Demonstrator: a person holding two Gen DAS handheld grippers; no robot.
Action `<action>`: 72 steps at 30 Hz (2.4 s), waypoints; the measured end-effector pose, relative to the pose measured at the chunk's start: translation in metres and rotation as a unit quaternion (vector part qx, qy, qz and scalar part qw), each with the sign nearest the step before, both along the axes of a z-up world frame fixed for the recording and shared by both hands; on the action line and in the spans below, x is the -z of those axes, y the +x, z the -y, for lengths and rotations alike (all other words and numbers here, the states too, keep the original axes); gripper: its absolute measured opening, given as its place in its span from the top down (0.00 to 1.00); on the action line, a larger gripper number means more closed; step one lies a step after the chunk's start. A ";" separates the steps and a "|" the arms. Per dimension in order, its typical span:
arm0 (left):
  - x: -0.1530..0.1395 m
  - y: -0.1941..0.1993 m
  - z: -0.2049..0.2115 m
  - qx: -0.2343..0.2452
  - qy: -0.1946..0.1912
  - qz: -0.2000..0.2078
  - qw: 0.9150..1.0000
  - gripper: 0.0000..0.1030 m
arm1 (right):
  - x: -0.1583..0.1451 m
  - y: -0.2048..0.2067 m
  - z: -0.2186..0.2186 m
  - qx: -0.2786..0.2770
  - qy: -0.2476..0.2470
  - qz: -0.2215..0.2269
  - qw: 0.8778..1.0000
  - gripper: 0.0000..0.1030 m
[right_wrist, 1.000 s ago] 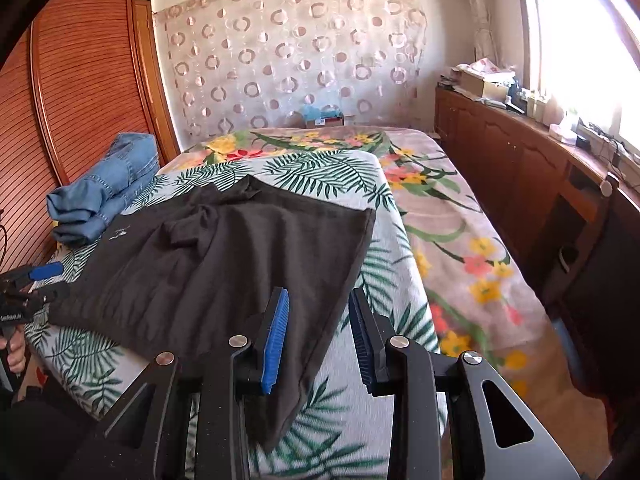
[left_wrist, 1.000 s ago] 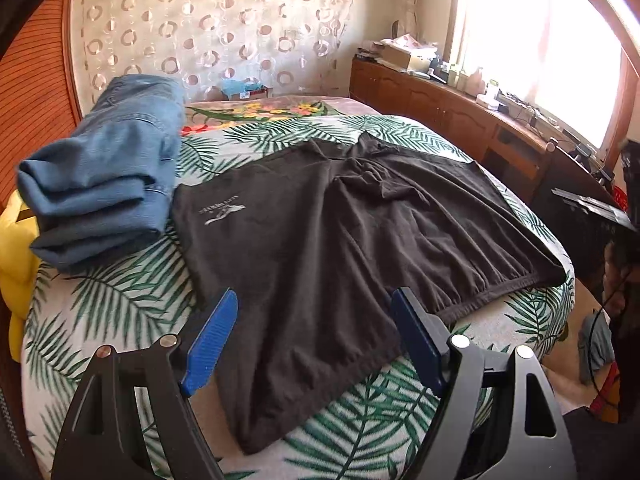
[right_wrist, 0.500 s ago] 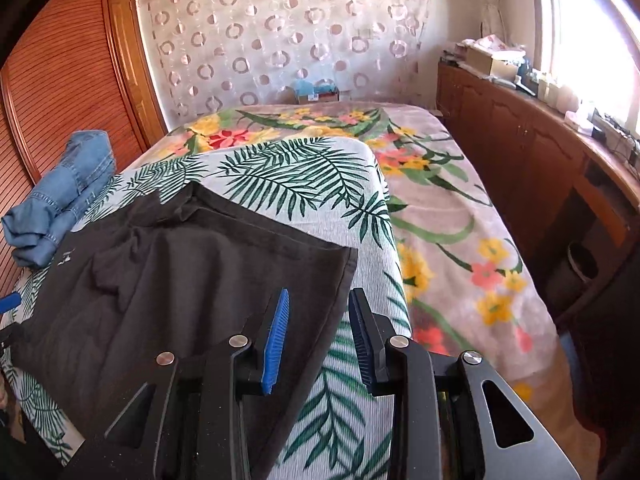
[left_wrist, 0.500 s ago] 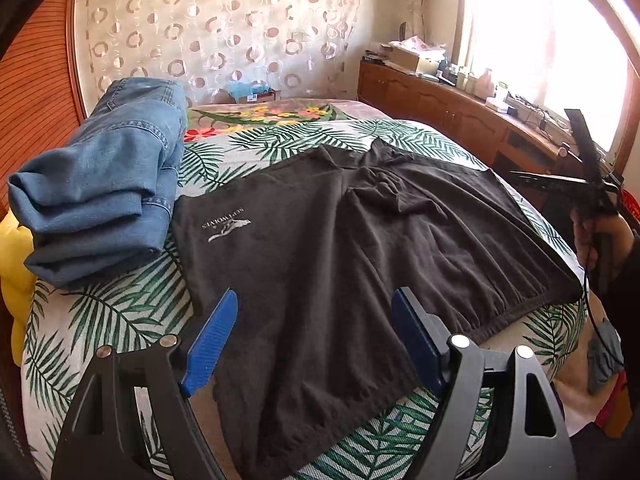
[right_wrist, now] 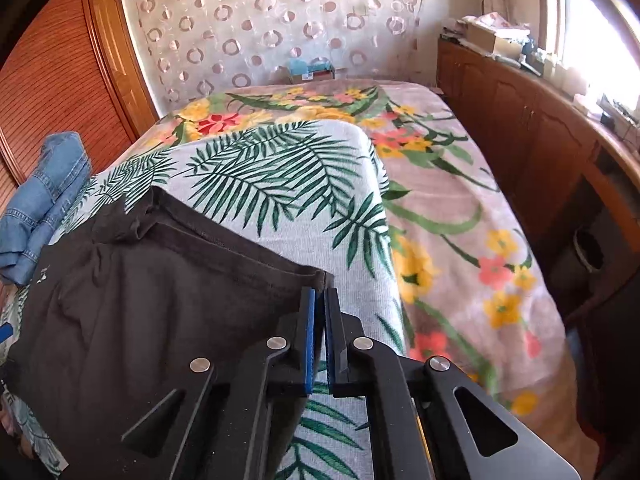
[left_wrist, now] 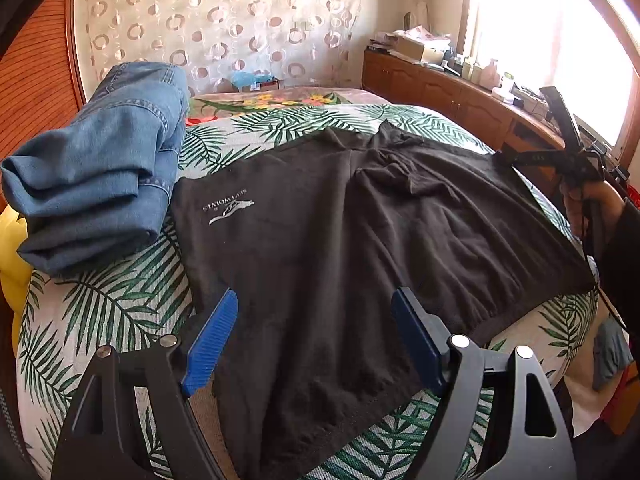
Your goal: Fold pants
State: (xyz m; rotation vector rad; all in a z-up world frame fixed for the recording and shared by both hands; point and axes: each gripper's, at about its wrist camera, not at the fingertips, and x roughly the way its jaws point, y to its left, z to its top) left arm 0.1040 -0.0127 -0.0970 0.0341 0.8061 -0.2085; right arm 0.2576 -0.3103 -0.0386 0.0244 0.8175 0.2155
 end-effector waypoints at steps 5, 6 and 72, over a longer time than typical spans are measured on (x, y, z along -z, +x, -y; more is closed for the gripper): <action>0.006 0.001 0.000 0.000 0.003 -0.010 1.000 0.22 | 0.002 -0.002 0.005 0.041 -0.011 0.006 0.999 0.96; 0.007 0.001 0.001 0.001 0.003 -0.011 1.000 0.22 | 0.002 -0.002 0.004 0.044 -0.012 0.009 0.999 0.96; 0.015 -0.052 -0.062 -0.049 -0.025 -0.028 0.998 0.40 | 0.003 -0.159 -0.022 -0.007 -0.001 0.058 0.998 0.70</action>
